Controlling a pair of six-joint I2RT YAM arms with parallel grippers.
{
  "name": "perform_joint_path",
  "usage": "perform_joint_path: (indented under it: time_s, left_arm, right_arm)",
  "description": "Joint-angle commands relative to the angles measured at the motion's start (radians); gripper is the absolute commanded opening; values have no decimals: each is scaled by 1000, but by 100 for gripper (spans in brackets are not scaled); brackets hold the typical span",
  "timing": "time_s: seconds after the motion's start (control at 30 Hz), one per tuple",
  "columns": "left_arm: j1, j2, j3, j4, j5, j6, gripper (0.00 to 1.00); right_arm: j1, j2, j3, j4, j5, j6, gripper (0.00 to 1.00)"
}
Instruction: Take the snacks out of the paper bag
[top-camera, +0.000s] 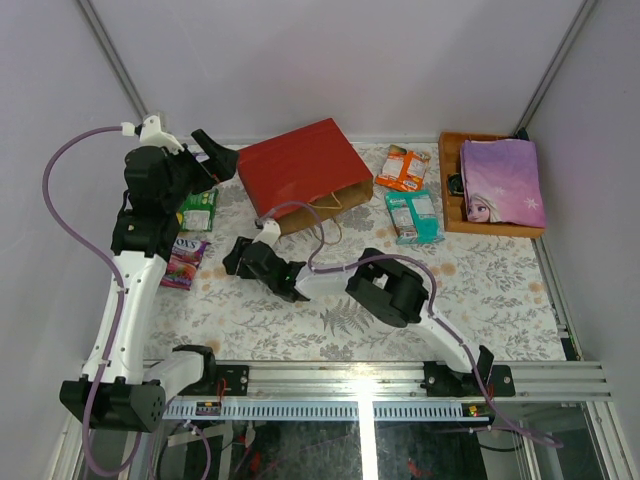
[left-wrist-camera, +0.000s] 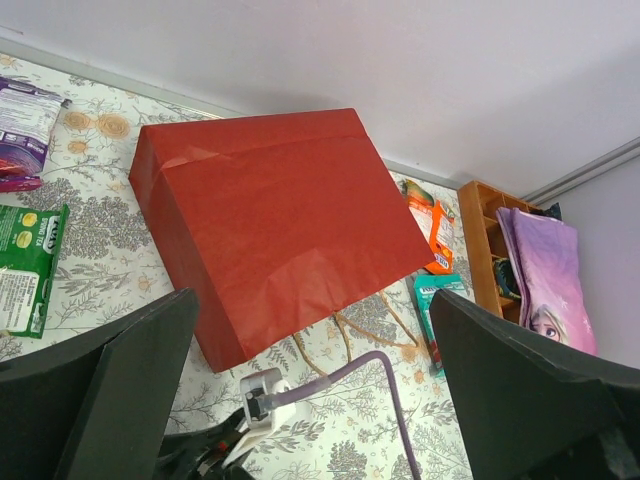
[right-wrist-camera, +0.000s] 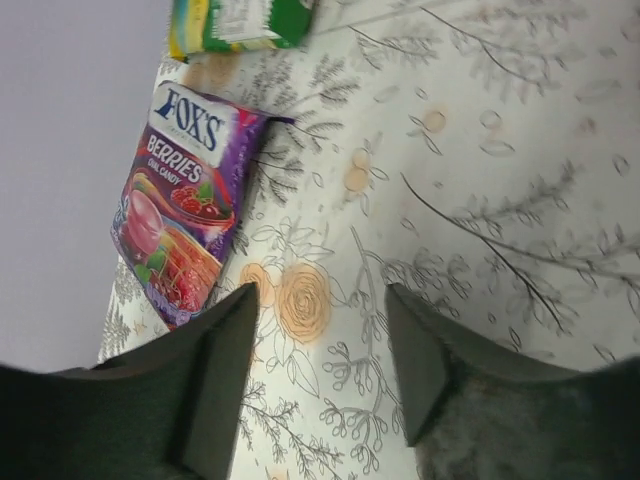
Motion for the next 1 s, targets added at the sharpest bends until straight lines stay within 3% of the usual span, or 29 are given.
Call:
perform_joint_path:
  time_s: [0.0, 0.07, 0.13, 0.4, 0.57, 0.7, 0.87, 0.97]
  left_arm:
    - [6, -17, 12, 31, 16, 10, 100]
    - [5, -19, 14, 27, 13, 13, 100]
    - [5, -23, 17, 22, 10, 13, 100]
    - [5, -37, 20, 17, 10, 13, 100]
    - [5, -36, 18, 21, 15, 12, 100]
    - [5, -32, 16, 27, 21, 6, 100]
    - [6, -26, 15, 29, 25, 3, 100]
    - [5, -27, 16, 25, 23, 5, 100]
  right_arm:
    - [2, -42, -38, 9, 1, 97, 49]
    - [5, 13, 57, -46, -54, 97, 38]
    - [7, 85, 168, -103, -111, 97, 32]
    - [7, 277, 500, -193, -187, 88, 25]
    - [1, 513, 957, -327, -398, -16, 22]
    - [-28, 506, 853, -155, -478, 55, 22]
    - [-49, 528, 906, -122, -570, 42, 22]
    - [-64, 416, 736, -1, -592, 20, 32]
